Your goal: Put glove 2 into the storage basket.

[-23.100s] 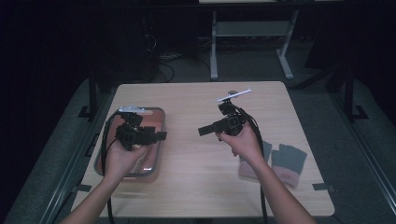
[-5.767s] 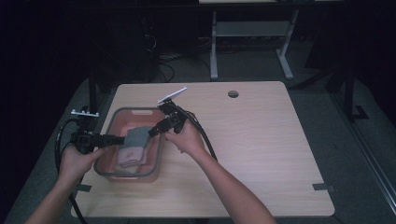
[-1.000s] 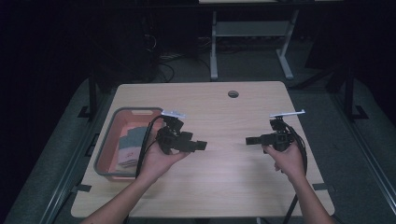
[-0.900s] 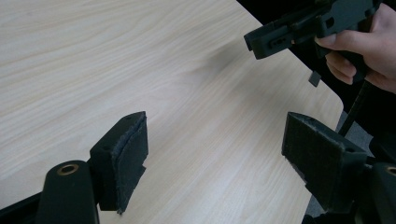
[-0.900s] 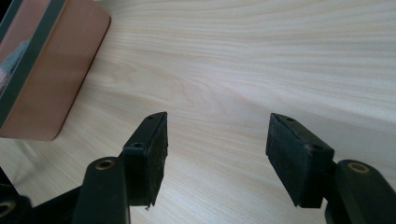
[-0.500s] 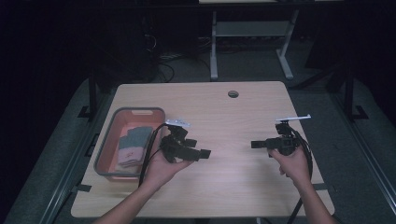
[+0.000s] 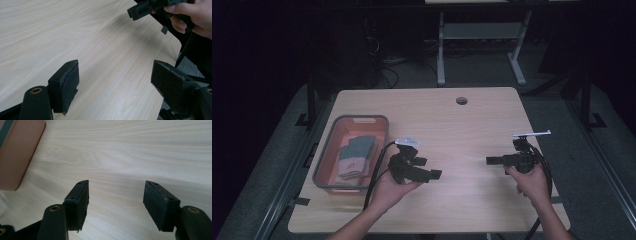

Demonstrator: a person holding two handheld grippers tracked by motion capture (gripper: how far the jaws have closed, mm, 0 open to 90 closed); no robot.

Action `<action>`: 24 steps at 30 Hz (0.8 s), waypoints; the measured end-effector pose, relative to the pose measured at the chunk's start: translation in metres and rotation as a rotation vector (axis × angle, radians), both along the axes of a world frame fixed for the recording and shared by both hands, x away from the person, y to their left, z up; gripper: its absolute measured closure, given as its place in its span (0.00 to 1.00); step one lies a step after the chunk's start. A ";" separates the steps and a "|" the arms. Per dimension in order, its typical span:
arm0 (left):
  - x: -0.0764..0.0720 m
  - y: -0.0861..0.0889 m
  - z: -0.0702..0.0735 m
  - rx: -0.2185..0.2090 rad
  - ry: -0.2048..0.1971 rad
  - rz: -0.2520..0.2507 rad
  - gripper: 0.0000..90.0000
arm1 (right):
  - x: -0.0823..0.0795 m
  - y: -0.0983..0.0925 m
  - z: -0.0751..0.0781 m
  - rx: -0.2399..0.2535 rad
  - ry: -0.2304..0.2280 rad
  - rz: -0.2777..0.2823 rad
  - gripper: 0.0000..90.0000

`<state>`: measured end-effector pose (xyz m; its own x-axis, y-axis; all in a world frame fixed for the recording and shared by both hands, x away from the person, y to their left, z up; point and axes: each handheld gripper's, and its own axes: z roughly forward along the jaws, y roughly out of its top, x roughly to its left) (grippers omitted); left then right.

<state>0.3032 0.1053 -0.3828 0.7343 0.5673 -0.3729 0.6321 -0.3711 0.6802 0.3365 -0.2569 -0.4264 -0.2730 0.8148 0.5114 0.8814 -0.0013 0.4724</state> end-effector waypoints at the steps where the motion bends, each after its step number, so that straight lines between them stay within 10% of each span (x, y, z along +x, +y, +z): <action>1: -0.001 0.000 -0.002 -0.001 -0.003 -0.002 0.25 | -0.001 -0.001 -0.001 -0.002 0.002 -0.003 0.41; 24: -0.049 0.008 -0.037 -0.058 -0.071 0.020 0.24 | -0.050 0.002 -0.016 -0.020 -0.098 0.026 0.40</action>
